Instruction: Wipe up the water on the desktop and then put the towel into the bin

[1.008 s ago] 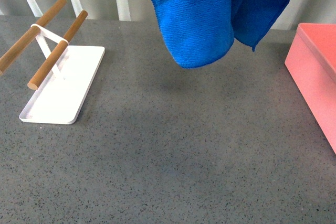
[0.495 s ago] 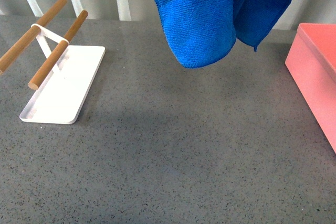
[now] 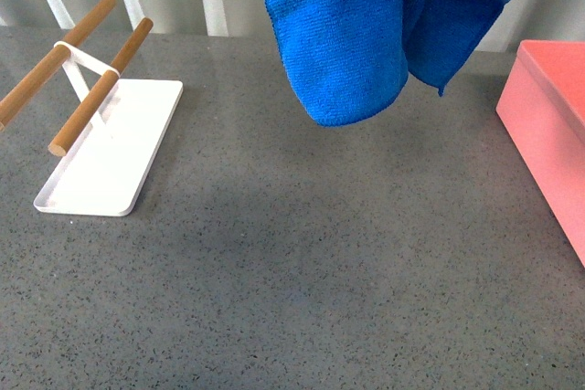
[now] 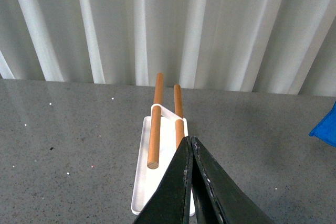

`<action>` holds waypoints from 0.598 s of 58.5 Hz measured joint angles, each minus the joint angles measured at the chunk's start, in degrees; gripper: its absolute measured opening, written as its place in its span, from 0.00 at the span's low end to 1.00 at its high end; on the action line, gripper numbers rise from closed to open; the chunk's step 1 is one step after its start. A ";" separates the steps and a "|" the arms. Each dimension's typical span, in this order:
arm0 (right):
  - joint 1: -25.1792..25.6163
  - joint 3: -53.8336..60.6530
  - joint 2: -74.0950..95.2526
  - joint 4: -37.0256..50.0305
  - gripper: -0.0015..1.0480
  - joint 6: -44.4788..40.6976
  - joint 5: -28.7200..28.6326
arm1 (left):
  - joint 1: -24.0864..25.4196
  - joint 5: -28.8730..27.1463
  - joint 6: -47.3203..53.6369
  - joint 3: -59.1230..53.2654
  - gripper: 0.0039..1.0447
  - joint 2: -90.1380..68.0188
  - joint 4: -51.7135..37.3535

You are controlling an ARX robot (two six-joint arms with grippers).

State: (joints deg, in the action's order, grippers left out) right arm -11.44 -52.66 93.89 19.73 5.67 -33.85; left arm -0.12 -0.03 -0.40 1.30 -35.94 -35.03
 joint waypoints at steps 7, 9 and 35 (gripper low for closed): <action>0.00 0.00 0.09 -0.48 0.03 -0.39 0.22 | 0.00 0.00 0.00 -0.02 0.03 6.32 5.62; 0.00 0.00 0.09 -0.63 0.03 -0.50 0.35 | 0.00 0.00 0.00 -0.02 0.03 7.48 6.73; -0.55 -0.09 0.09 -1.01 0.03 -0.87 0.87 | 0.00 0.02 0.00 -0.02 0.03 18.58 17.44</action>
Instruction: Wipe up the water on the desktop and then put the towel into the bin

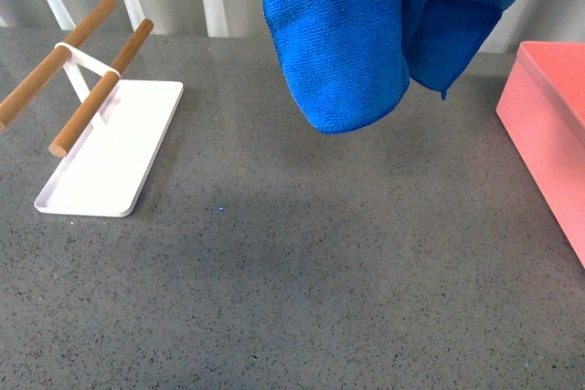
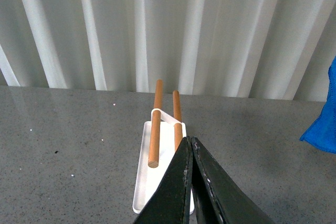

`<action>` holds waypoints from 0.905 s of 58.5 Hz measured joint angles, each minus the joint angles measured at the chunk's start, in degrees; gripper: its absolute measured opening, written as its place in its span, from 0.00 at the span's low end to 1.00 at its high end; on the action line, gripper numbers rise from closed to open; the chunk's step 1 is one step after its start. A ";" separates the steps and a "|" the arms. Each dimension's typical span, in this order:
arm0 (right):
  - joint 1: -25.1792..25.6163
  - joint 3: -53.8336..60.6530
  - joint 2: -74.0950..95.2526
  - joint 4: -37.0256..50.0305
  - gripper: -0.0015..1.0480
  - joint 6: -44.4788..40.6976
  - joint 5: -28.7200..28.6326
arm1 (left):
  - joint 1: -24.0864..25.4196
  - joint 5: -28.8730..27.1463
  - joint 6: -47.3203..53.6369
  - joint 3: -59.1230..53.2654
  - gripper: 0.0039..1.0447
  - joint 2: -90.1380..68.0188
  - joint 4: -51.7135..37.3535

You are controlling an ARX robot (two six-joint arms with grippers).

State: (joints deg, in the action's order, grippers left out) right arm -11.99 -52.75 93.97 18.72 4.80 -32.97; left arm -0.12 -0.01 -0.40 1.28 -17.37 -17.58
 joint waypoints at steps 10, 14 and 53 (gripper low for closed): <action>-0.07 0.00 0.00 -0.24 0.03 -0.09 0.17 | 0.00 0.00 0.00 0.00 0.03 3.52 3.52; -0.04 0.00 0.00 -0.24 0.03 -0.11 0.17 | 0.00 0.00 0.00 0.00 0.03 4.96 4.96; 0.35 0.00 0.20 -1.40 0.03 -0.76 1.62 | 0.00 0.00 0.00 0.00 0.14 17.14 17.55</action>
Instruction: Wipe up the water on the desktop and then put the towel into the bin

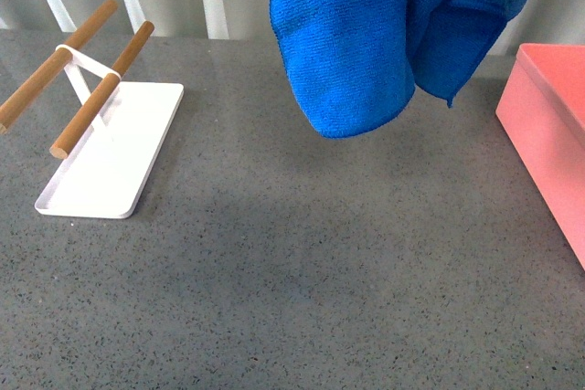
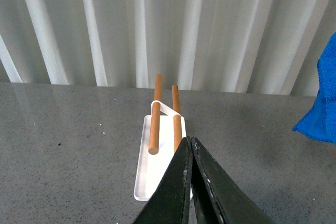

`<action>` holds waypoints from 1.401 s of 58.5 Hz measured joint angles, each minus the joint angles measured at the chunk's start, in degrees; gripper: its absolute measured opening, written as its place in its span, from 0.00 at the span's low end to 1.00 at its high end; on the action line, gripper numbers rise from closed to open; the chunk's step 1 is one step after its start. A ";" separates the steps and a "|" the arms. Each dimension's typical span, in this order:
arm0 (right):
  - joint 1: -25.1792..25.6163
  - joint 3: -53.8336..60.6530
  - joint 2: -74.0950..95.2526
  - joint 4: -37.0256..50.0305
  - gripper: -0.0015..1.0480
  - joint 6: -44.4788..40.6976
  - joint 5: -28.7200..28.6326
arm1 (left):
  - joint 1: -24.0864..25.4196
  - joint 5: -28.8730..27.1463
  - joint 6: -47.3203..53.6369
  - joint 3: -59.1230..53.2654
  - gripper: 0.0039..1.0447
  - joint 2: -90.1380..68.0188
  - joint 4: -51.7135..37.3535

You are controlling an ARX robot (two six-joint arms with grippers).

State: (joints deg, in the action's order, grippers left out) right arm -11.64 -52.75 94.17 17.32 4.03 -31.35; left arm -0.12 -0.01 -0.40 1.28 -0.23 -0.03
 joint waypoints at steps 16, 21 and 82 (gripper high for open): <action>0.04 -1.44 5.53 -9.79 0.03 -7.41 7.02 | 0.00 0.00 0.00 0.00 0.60 0.00 0.00; 0.09 -2.54 8.79 -12.15 0.03 -10.58 7.93 | 0.00 0.00 0.00 0.00 0.74 0.00 0.00; -6.56 -30.86 39.76 -31.56 0.03 -22.58 27.15 | 0.00 0.00 0.13 0.00 0.94 0.00 0.00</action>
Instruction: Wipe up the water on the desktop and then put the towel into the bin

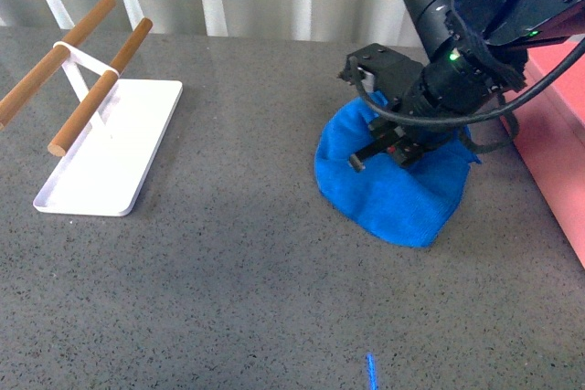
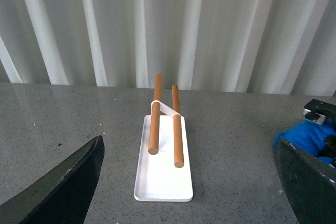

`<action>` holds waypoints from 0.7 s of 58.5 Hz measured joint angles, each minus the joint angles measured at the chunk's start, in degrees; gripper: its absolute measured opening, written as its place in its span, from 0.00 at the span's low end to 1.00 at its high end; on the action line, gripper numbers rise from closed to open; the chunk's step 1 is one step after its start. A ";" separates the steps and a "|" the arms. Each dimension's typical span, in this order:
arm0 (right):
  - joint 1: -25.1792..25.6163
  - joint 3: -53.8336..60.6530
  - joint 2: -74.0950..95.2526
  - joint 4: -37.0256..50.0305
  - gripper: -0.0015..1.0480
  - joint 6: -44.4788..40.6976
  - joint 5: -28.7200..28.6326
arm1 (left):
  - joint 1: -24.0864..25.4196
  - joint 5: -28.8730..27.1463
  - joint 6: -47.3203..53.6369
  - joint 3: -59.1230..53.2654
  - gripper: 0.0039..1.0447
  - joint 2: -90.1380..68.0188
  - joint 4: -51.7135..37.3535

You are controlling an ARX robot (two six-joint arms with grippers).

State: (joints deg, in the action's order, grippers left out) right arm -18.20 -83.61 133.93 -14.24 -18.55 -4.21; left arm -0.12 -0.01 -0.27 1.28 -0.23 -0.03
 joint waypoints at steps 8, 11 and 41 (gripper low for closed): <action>-3.80 4.39 -2.51 2.21 0.03 1.05 -4.24 | 0.00 0.00 0.00 0.00 0.94 0.00 0.00; -4.70 6.38 -3.58 2.69 0.03 1.09 -4.94 | 0.00 0.00 0.00 0.00 0.94 0.00 0.00; 4.15 19.19 -11.13 3.91 0.03 -4.22 -2.56 | 0.00 0.00 0.00 0.00 0.94 0.00 0.00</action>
State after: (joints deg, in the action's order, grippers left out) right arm -14.04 -64.42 122.80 -10.33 -22.76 -6.76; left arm -0.12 -0.01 -0.27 1.28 -0.23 -0.03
